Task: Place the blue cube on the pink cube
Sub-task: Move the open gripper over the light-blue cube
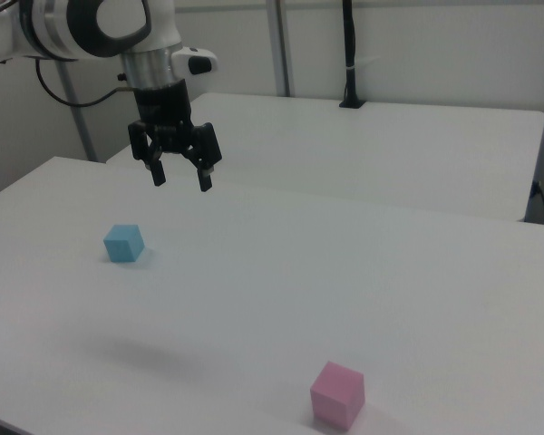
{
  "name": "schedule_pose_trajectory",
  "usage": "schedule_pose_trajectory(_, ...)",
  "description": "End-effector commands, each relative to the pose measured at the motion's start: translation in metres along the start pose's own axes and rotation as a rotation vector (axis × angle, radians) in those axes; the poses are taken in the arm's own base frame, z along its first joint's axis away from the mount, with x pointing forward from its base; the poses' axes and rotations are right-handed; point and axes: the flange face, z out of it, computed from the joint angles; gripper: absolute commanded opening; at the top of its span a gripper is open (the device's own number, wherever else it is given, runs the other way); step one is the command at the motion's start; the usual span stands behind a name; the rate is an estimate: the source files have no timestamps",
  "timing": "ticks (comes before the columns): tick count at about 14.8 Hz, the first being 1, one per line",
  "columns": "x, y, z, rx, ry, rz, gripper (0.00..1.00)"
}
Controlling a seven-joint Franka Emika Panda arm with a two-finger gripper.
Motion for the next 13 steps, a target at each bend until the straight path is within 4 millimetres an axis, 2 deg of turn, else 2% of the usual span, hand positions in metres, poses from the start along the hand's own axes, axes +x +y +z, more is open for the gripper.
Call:
schedule_pose_trajectory(1,0.011,-0.012,0.016,0.110,-0.023,0.007,1.00)
schedule_pose_trajectory(7,0.012,-0.013,0.014,0.109,-0.007,0.000,1.00)
schedule_pose_trajectory(9,0.019,-0.016,0.018,0.114,0.010,-0.001,1.00)
schedule_pose_trajectory(11,0.035,-0.044,0.028,0.122,0.031,-0.027,1.00)
schedule_pose_trajectory(13,0.056,-0.082,0.046,0.112,0.039,-0.062,1.00)
